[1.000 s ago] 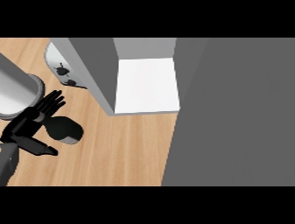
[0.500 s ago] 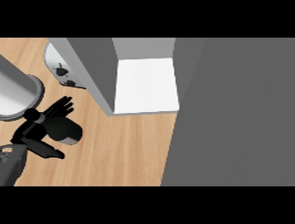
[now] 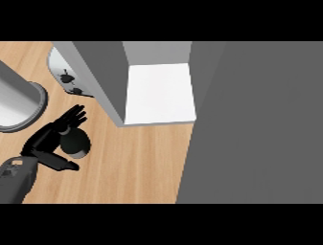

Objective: Pick up the wine, place it into the cabinet and close the cabinet

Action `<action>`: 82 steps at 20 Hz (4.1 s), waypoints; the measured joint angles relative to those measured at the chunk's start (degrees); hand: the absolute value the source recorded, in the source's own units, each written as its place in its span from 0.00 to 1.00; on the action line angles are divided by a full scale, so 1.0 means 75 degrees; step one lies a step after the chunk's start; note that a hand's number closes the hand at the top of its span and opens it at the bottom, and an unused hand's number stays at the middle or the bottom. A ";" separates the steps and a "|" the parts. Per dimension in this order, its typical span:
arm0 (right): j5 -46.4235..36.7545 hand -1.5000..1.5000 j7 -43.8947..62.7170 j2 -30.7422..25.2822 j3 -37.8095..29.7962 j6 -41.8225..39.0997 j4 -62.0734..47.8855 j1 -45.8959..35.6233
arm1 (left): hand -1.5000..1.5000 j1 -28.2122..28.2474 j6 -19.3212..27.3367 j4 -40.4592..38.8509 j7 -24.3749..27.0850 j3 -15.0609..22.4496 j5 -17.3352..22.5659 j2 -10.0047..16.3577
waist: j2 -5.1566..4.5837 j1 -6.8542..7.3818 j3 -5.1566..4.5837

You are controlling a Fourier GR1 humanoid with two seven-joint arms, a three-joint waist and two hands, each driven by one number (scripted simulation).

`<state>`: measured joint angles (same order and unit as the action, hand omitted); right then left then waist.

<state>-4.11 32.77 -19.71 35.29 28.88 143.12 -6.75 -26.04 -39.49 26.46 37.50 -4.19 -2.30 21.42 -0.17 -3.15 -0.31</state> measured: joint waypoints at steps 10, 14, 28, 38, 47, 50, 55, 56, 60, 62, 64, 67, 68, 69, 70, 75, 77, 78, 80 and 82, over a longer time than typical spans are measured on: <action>0.0027 0.00 -0.0313 -0.0236 0.0099 0.0160 0.0000 0.0185 | 1.00 0.0000 0.0158 -0.0097 0.0559 0.0122 0.0165 -0.0020 | 0.0012 0.0047 0.0013; 0.0032 0.00 -0.0346 -0.0391 0.0094 0.0230 0.0036 0.0330 | 1.00 0.0151 0.0798 0.0043 0.0916 -0.0009 0.0318 -0.0198 | 0.0054 0.0117 0.0039; 0.0038 0.00 -0.0688 -0.0748 0.0086 0.0479 0.0054 0.0718 | 1.00 0.1690 0.2744 0.2262 0.1150 -0.0267 0.1029 -0.1637 | 0.0151 0.0379 0.0121; 0.0035 0.00 -0.1197 -0.1003 0.0226 0.0605 0.0087 0.1193 | 1.00 0.2976 0.2943 0.4949 -0.0533 0.0683 0.1280 -0.2573 | 0.0114 0.0390 0.0062; 0.0053 0.00 -0.1553 -0.1237 0.0184 0.0570 0.0114 0.1449 | 1.00 0.3779 0.4132 0.7092 -0.1762 0.2139 0.1525 -0.2822 | 0.0076 0.0347 0.0044; 0.0055 0.00 -0.1590 -0.1255 0.0187 0.0613 0.0120 0.1504 | 1.00 0.3810 0.4646 0.7465 -0.1968 0.2429 0.1422 -0.2838 | 0.0070 0.0338 0.0041; 0.0084 0.00 -0.1797 -0.1391 0.0082 0.0566 0.0128 0.1666 | 1.00 0.3509 0.5773 0.7639 -0.2100 0.2911 0.1412 -0.2849 | 0.0060 0.0303 0.0041; 0.0080 0.00 -0.1796 -0.1418 0.0172 0.0585 0.0138 0.1690 | 1.00 0.3356 0.6001 0.7560 -0.2106 0.2963 0.1407 -0.2850 | 0.0062 0.0275 0.0038; 0.0111 0.00 -0.1980 -0.1533 0.0070 0.0528 0.0142 0.1838 | 1.00 0.2780 0.6488 0.7282 -0.2293 0.2891 0.1250 -0.2849 | 0.0051 0.0263 0.0039; 0.0124 0.00 -0.2063 -0.1538 0.0077 0.0529 0.0135 0.1924 | 1.00 0.2507 0.6586 0.7036 -0.2300 0.2779 0.1167 -0.2851 | 0.0048 0.0264 0.0039; 0.0144 0.00 -0.2047 -0.1524 0.0012 0.0521 0.0132 0.1886 | 1.00 0.2217 0.6727 0.6888 -0.2429 0.2763 0.1151 -0.2847 | 0.0044 0.0267 0.0038; 0.0169 0.00 -0.2276 -0.1569 0.0053 0.0458 0.0131 0.2099 | 1.00 0.1751 0.6910 0.6476 -0.2470 0.2703 0.1174 -0.2841 | 0.0042 0.0239 0.0039; 0.0171 0.00 -0.2255 -0.1531 0.0107 0.0484 0.0127 0.2091 | 1.00 0.1609 0.6875 0.6389 -0.2516 0.2660 0.1170 -0.2844 | 0.0042 0.0249 0.0038; 0.0185 0.00 -0.2230 -0.1565 0.0000 0.0458 0.0126 0.2081 | 1.00 0.1351 0.6864 0.6222 -0.2566 0.2539 0.1183 -0.2845 | 0.0036 0.0246 0.0037; 0.0192 0.00 -0.2309 -0.1606 0.0014 0.0441 0.0133 0.2168 | 1.00 0.1148 0.6903 0.6035 -0.2582 0.2495 0.1181 -0.2846 | 0.0037 0.0220 0.0038; 0.0218 0.00 -0.2373 -0.1612 0.0093 0.0427 0.0141 0.2188 | 1.00 0.0390 0.6842 0.5012 -0.2435 0.2303 0.1350 -0.2826 | 0.0027 0.0190 0.0035; 0.0238 0.00 -0.2528 -0.1585 0.0078 0.0401 0.0123 0.2269 | 1.00 0.0042 0.6922 0.4696 -0.2442 0.2260 0.1414 -0.2836 | 0.0026 0.0196 0.0037; 0.0242 0.00 -0.2526 -0.1558 0.0091 0.0400 0.0114 0.2248 | 1.00 -0.0134 0.6949 0.4549 -0.2455 0.2248 0.1478 -0.2840 | 0.0024 0.0205 0.0036; 0.0249 0.00 -0.2602 -0.1590 0.0118 0.0383 0.0119 0.2319 | 1.00 -0.0429 0.7058 0.4231 -0.2371 0.2339 0.1663 -0.2845 | 0.0022 0.0173 0.0035; 0.0270 0.00 -0.2695 -0.1654 0.0032 0.0332 0.0128 0.2396 | 1.00 -0.0681 0.7060 0.3943 -0.2280 0.2328 0.1845 -0.2848 | 0.0020 0.0157 0.0036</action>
<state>-2.08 12.56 -32.11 35.53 31.37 144.08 11.23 -31.14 13.46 56.03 20.40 13.27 11.53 0.05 -0.02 -1.97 -0.04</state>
